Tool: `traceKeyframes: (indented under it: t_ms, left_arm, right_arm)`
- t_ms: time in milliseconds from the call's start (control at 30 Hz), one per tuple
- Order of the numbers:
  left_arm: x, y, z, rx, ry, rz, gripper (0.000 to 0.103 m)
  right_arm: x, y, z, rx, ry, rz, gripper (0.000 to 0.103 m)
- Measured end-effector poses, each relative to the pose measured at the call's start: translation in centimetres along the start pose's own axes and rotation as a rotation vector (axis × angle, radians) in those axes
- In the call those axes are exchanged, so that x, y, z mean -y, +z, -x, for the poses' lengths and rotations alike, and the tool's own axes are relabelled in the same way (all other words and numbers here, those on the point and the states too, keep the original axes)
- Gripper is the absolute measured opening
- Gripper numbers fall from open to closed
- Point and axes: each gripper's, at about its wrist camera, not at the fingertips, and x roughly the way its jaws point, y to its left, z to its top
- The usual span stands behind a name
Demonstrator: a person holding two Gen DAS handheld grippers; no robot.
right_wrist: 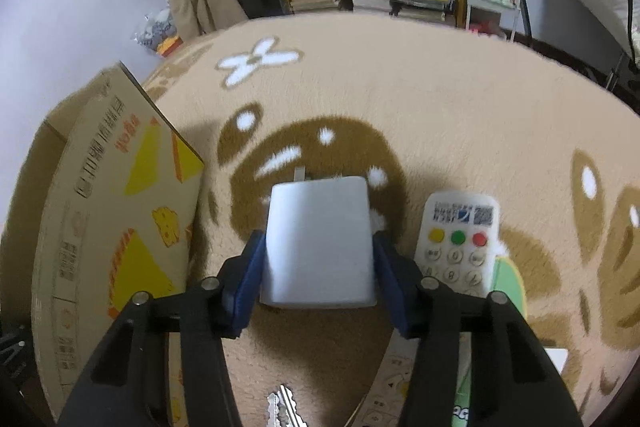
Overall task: Organize rigid objects
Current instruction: 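Grasp the white square charger with the right tool, then carry the white charger into the box with the right tool and release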
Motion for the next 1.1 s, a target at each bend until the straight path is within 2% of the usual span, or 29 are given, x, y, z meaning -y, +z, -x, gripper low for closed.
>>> traceKeyframes:
  t_ms: [267, 567, 733, 900, 1100]
  left_arm:
    - [0.0, 0.0, 0.0, 0.000, 0.000, -0.001, 0.017]
    - [-0.1, 0.0, -0.1, 0.001, -0.001, 0.001, 0.017]
    - [-0.1, 0.0, -0.1, 0.002, -0.002, 0.002, 0.017]
    - [-0.2, 0.0, -0.1, 0.002, -0.005, 0.004, 0.017]
    - [-0.4, -0.1, -0.1, 0.001, -0.013, 0.008, 0.017]
  right_arm:
    - [-1.2, 1.9, 4.1, 0.134, 0.060, -0.004, 0.057]
    - [-5.0, 2.7, 8.9, 0.256, 0.193, 0.055, 0.057]
    - [-7.4, 1.8, 9.5, 0.261, 0.250, 0.108, 0.057]
    - [-8.9, 0.8, 8.8, 0.229, 0.297, 0.140, 0.057]
    - [-9.9, -0.1, 8.2, 0.215, 0.305, 0.177, 0.057]
